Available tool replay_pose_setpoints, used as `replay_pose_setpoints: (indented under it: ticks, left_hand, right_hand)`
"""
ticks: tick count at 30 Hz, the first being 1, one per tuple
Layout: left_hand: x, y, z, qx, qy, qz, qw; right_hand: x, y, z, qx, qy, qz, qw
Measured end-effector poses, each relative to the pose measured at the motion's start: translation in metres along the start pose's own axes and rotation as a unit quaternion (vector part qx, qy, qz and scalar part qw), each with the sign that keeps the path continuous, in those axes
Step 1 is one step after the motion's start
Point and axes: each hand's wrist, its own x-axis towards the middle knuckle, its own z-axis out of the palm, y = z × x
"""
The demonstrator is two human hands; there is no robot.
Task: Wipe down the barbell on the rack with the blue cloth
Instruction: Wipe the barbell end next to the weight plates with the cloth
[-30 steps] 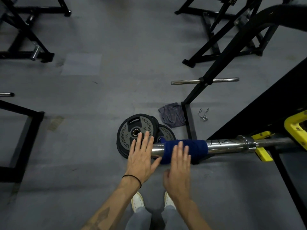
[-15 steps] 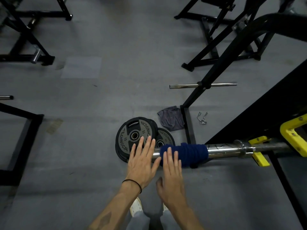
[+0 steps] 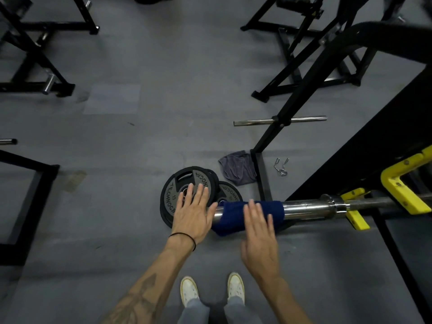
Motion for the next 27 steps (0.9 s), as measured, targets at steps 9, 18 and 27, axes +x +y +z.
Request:
replay_pose_setpoints:
  ticks: [9,18,27]
  left_hand:
    - [-0.018,0.019,0.011,-0.053,0.031,-0.021,0.998]
    - [-0.018,0.015,0.016,-0.029,0.031,-0.005,0.999]
    - [-0.017,0.016,0.016,-0.03,0.038,-0.007,0.999]
  right_hand:
    - [-0.01,0.003,0.005,-0.032,-0.016,-0.092,0.995]
    - [-0.013,-0.025,0.018,-0.001,-0.017,-0.073,0.997]
    - [-0.013,-0.012,0.016,-0.028,0.0,-0.087,0.996]
